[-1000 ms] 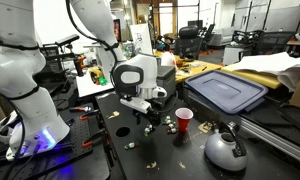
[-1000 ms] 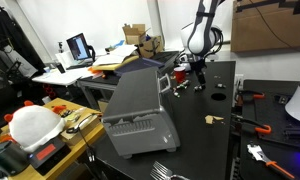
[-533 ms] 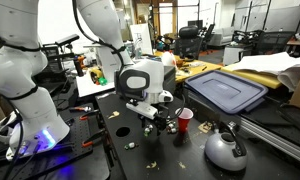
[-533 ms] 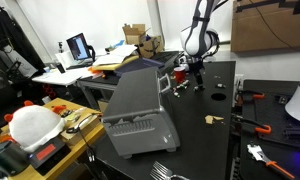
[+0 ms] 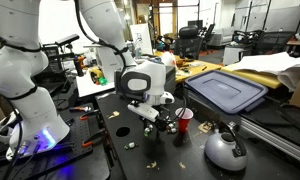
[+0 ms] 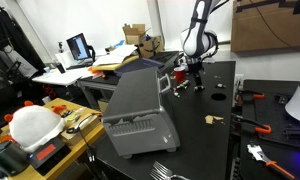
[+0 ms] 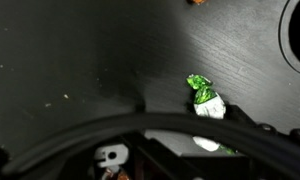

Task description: Put two sweets into the red cup

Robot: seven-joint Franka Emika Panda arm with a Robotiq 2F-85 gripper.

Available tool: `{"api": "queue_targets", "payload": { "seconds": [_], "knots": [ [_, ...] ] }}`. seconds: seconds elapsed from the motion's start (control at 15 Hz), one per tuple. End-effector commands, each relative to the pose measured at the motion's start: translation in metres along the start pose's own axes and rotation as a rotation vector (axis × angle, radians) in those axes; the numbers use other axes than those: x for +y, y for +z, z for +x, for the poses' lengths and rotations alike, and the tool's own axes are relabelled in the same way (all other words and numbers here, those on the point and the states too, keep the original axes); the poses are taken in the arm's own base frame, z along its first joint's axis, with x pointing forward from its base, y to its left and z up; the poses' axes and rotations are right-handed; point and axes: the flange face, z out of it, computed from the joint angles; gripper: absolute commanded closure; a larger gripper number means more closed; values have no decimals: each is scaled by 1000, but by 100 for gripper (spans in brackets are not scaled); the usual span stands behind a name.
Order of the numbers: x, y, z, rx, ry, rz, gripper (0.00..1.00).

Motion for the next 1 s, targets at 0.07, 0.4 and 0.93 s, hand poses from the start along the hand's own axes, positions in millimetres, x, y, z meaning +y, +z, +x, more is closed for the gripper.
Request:
{"api": "queue_targets", "payload": {
  "seconds": [0.07, 0.4, 0.93],
  "knots": [
    [-5, -6, -3, -4, -44, 22, 46],
    [-11, -11, -6, -14, -69, 13, 84],
    [-19, -23, -9, -31, -58, -33, 97]
  ]
}}
